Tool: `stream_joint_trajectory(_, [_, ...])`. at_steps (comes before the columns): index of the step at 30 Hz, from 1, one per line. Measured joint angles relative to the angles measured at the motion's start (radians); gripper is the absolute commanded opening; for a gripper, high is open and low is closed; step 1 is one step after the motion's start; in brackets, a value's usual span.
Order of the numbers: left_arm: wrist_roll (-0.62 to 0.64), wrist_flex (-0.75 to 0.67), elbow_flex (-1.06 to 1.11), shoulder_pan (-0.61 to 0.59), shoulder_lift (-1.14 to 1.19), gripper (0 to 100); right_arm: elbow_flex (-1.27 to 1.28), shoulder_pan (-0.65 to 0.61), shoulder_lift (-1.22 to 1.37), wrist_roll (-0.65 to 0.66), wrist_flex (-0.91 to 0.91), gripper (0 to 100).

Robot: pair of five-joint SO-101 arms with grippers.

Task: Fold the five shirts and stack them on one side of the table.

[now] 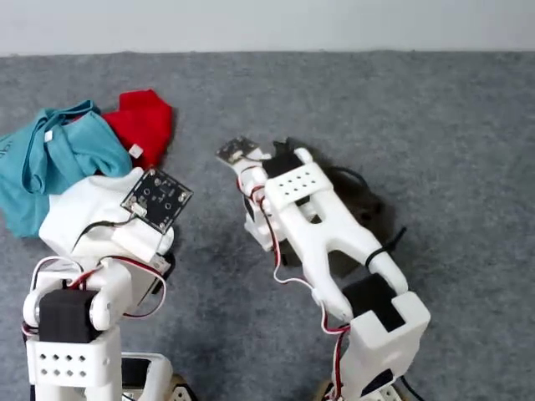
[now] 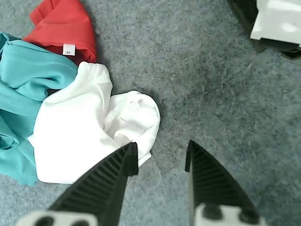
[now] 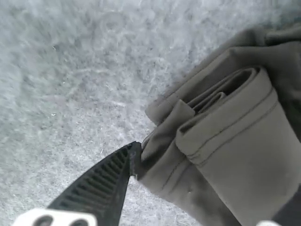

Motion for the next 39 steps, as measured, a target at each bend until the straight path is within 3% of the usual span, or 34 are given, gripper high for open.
stream_joint_trajectory(5, [0.000, 0.000, 0.002, 0.000, 0.000, 17, 0.000, 0.002, 0.017, 0.000, 0.000, 21.8])
stream_joint_trajectory(20, [0.000, 0.000, 0.002, 0.000, 0.000, 17, 0.000, 0.089, 0.017, 0.000, -0.020, 21.1])
stream_joint_trajectory(26, [0.000, 0.000, 0.002, 0.000, 0.000, 17, 0.000, 0.092, 0.017, 0.000, -0.020, 1.2])
stream_joint_trajectory(39, [0.000, 0.000, 0.002, 0.000, 0.000, 17, -0.018, 0.173, 0.017, 0.000, -0.046, 1.0])
